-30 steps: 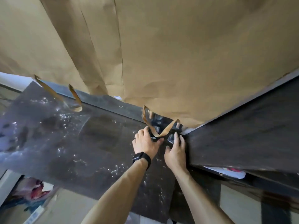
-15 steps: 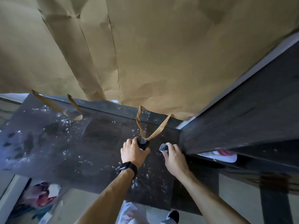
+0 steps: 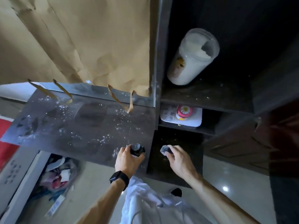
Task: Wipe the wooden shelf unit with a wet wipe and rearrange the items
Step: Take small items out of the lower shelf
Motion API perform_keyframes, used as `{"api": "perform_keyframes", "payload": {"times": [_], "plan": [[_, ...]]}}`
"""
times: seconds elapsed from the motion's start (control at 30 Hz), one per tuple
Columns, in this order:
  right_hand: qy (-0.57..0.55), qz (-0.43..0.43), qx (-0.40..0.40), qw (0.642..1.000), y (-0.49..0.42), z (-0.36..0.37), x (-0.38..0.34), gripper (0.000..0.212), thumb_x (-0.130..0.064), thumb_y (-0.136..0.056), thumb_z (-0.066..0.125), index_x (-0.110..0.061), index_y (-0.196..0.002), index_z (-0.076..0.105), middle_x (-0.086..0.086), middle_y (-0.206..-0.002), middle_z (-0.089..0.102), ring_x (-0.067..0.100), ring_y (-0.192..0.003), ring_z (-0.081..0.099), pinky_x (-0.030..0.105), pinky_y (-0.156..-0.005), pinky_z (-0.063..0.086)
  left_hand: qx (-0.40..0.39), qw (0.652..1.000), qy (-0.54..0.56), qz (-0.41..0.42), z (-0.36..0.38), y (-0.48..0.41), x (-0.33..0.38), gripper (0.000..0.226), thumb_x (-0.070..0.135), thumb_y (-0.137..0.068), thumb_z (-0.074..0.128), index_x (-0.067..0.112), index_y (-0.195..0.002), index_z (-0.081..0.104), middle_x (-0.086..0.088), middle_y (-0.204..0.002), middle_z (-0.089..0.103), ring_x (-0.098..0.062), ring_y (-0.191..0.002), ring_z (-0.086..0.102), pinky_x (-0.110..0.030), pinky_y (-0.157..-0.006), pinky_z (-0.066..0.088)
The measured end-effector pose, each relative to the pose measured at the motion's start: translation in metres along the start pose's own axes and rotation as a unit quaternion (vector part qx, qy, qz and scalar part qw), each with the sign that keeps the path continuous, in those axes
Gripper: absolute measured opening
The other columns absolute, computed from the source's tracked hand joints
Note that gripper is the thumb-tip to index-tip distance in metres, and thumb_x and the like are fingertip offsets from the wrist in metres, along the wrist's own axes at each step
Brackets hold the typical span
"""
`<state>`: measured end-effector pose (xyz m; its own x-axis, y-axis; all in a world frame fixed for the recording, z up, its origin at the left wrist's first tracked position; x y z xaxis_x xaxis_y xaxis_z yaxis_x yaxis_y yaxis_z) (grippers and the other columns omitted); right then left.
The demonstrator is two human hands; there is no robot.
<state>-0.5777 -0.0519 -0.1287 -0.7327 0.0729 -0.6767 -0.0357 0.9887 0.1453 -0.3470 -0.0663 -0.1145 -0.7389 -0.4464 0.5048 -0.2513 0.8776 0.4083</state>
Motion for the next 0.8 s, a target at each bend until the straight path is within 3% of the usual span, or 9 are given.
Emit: {"api": "perform_keyframes", "payload": {"times": [0.13,0.27,0.37,0.5,0.63,0.8], "plan": [[0.000,0.019,0.060,0.998,0.037,-0.054,0.041,0.021,-0.021,-0.095,0.063,-0.017,-0.115,0.068,-0.015,-0.105,0.057,-0.002,-0.093,0.056,0.019,-0.081,0.045,-0.027,0.997,0.016,0.068,0.038,0.035,0.064,0.052,0.055,-0.073,0.073,0.028,-0.117,0.063,0.006,-0.102,0.056,-0.019,-0.102,0.060,-0.026,-0.085,0.046],[0.017,0.081,0.099,0.992,0.066,-0.094,0.084,0.032,-0.033,-0.099,0.052,-0.017,-0.123,0.064,0.001,-0.113,0.063,0.018,-0.090,0.069,0.037,-0.079,0.057,-0.048,0.989,0.035,0.135,0.074,0.051,0.148,0.054,0.055,-0.074,0.072,0.028,-0.120,0.062,0.005,-0.107,0.056,-0.019,-0.103,0.060,-0.025,-0.083,0.043],[0.018,0.131,0.116,0.984,0.087,-0.116,0.106,0.030,-0.030,-0.101,0.053,-0.020,-0.127,0.062,0.004,-0.117,0.063,0.016,-0.088,0.070,0.025,-0.080,0.053,-0.046,0.985,0.062,0.155,0.101,0.057,0.206,0.056,0.050,-0.075,0.075,0.018,-0.119,0.062,-0.003,-0.116,0.057,-0.025,-0.110,0.058,-0.030,-0.089,0.044],[-0.008,0.147,0.152,0.977,0.118,-0.129,0.124,0.032,-0.031,-0.098,0.057,-0.021,-0.129,0.061,0.002,-0.118,0.065,0.011,-0.086,0.071,0.028,-0.078,0.059,-0.058,0.990,0.068,0.108,0.134,0.058,0.247,0.063,0.044,-0.080,0.073,0.012,-0.131,0.055,-0.011,-0.128,0.051,-0.033,-0.118,0.054,-0.037,-0.096,0.044],[-0.036,0.152,0.174,0.972,0.139,-0.130,0.135,0.057,-0.060,-0.096,0.040,-0.018,-0.124,0.065,0.001,-0.111,0.066,0.006,-0.080,0.070,0.025,-0.074,0.059,-0.044,0.994,0.090,0.035,0.155,0.055,0.257,0.065,0.037,-0.083,0.074,0.013,-0.137,0.050,-0.015,-0.132,0.047,-0.037,-0.117,0.054,-0.040,-0.097,0.044],[-0.057,0.175,0.172,0.968,0.149,-0.125,0.148,0.030,-0.028,-0.095,0.062,-0.014,-0.121,0.067,0.003,-0.107,0.068,0.008,-0.077,0.070,0.022,-0.073,0.058,-0.042,0.993,0.109,0.028,0.169,0.050,0.268,0.066,0.031,-0.087,0.071,0.012,-0.144,0.043,-0.013,-0.142,0.041,-0.036,-0.122,0.052,-0.041,-0.100,0.043]]}}
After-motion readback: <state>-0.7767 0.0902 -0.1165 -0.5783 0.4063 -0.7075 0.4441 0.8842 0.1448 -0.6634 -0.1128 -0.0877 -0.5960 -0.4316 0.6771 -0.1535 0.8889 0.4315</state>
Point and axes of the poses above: each hand's wrist, its own y-axis away from the middle knuckle, its own z-axis out of the palm, x = y × z, the point moved 4 cm from there along -y, towards the middle knuckle
